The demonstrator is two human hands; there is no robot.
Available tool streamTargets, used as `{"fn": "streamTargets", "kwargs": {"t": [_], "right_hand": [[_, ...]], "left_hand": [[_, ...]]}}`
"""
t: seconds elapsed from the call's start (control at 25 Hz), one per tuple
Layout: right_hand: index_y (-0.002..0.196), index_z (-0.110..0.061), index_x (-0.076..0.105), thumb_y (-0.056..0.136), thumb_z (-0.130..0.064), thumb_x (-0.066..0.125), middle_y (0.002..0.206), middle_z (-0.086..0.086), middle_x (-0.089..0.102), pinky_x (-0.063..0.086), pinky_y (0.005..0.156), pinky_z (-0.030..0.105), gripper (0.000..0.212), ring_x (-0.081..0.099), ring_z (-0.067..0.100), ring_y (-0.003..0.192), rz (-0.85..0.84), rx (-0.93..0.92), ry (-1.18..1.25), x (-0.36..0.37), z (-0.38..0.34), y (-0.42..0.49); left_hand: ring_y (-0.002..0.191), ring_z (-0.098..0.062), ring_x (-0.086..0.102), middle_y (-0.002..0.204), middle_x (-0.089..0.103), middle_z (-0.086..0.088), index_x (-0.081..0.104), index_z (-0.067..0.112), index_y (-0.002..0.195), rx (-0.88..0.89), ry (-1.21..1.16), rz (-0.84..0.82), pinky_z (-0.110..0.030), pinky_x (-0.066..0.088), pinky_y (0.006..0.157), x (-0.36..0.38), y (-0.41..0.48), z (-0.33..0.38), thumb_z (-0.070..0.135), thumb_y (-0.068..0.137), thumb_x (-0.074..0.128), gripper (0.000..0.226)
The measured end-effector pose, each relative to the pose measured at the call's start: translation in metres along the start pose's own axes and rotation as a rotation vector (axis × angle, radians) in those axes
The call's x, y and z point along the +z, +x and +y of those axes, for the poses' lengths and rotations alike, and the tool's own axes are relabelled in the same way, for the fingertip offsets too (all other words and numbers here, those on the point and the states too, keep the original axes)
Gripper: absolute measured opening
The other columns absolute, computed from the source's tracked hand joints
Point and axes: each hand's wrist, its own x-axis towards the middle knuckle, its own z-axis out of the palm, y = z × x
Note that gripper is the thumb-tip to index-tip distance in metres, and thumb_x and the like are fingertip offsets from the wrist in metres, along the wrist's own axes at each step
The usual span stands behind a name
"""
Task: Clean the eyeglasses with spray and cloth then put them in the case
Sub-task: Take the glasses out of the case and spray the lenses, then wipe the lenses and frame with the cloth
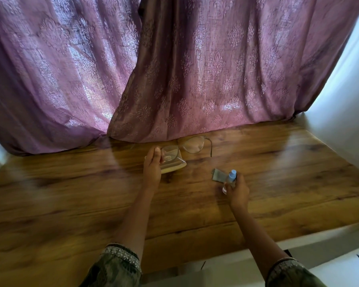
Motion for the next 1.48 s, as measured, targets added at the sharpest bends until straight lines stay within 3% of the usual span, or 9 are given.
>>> {"fn": "streamTargets", "kwargs": {"t": [0.12, 0.52, 0.76, 0.92, 1.08, 1.24, 1.36, 1.48], "right_hand": [[0.117, -0.003, 0.051, 0.087, -0.002, 0.055, 0.108, 0.019, 0.063, 0.043, 0.074, 0.034, 0.030, 0.058, 0.034, 0.100, 0.009, 0.025, -0.003, 0.002, 0.004, 0.001], [0.122, -0.004, 0.050, 0.085, 0.001, 0.057, 0.114, 0.019, 0.062, 0.042, 0.075, 0.033, 0.038, 0.057, 0.033, 0.104, 0.009, 0.059, -0.018, 0.001, 0.003, 0.000], [0.128, -0.008, 0.045, 0.085, -0.004, 0.058, 0.121, 0.018, 0.058, 0.046, 0.085, 0.040, 0.046, 0.055, 0.034, 0.111, 0.023, 0.034, 0.010, 0.001, 0.001, 0.000], [0.135, -0.010, 0.037, 0.083, 0.000, 0.053, 0.134, 0.014, 0.045, 0.043, 0.096, 0.042, 0.055, 0.045, 0.028, 0.122, 0.125, -0.133, 0.013, -0.006, -0.011, -0.001], [0.127, -0.005, 0.046, 0.081, 0.002, 0.038, 0.127, 0.013, 0.050, 0.034, 0.098, 0.023, 0.047, 0.045, 0.019, 0.117, 0.214, -0.370, 0.091, -0.011, -0.039, 0.005], [0.119, -0.009, 0.054, 0.092, -0.015, 0.036, 0.117, 0.000, 0.056, 0.037, 0.093, 0.019, 0.033, 0.049, 0.007, 0.108, 0.088, -0.441, 0.182, -0.009, -0.062, 0.013], [0.098, -0.018, 0.063, 0.098, -0.028, 0.035, 0.096, 0.002, 0.064, 0.046, 0.084, 0.029, 0.029, 0.060, 0.015, 0.091, -0.143, -0.222, 0.442, -0.004, -0.072, 0.017], [0.088, -0.012, 0.062, 0.099, -0.025, 0.033, 0.070, 0.003, 0.055, 0.044, 0.057, 0.021, 0.034, 0.052, 0.009, 0.061, -0.333, -0.045, 0.628, -0.009, -0.083, 0.015]], "left_hand": [[0.063, -0.003, 0.042, 0.070, 0.045, 0.000, 0.045, 0.015, 0.067, -0.008, 0.002, -0.012, -0.008, 0.039, 0.064, 0.000, -0.002, 0.002, 0.013, 0.100, 0.027, 0.037], [0.063, -0.007, 0.039, 0.070, 0.042, 0.000, 0.044, 0.013, 0.069, -0.032, -0.007, -0.031, -0.007, 0.039, 0.061, -0.001, -0.004, 0.002, 0.012, 0.100, 0.027, 0.036], [0.057, 0.002, 0.041, 0.070, 0.041, 0.001, 0.045, 0.015, 0.068, -0.048, 0.008, -0.041, -0.006, 0.038, 0.059, -0.002, -0.003, -0.002, 0.014, 0.100, 0.028, 0.036], [0.055, 0.003, 0.042, 0.069, 0.041, -0.001, 0.044, 0.014, 0.068, -0.045, -0.012, -0.047, -0.006, 0.038, 0.058, -0.001, -0.003, 0.000, 0.012, 0.100, 0.027, 0.036], [0.062, -0.007, 0.041, 0.070, 0.044, 0.001, 0.045, 0.016, 0.067, -0.083, -0.036, -0.051, -0.014, 0.038, 0.064, -0.001, -0.001, -0.001, 0.018, 0.101, 0.026, 0.038], [0.055, 0.001, 0.042, 0.056, 0.053, 0.013, 0.042, 0.017, 0.065, -0.110, -0.104, -0.034, -0.014, 0.037, 0.059, -0.001, 0.001, 0.001, 0.021, 0.101, 0.026, 0.040], [0.056, -0.001, 0.041, 0.053, 0.051, 0.015, 0.041, 0.017, 0.064, -0.150, -0.158, -0.020, -0.018, 0.034, 0.060, -0.002, 0.000, 0.007, 0.021, 0.101, 0.025, 0.040], [0.058, -0.003, 0.041, 0.052, 0.050, 0.014, 0.038, 0.016, 0.063, -0.178, -0.196, -0.022, -0.021, 0.032, 0.062, -0.003, -0.001, 0.011, 0.019, 0.101, 0.023, 0.041]]}}
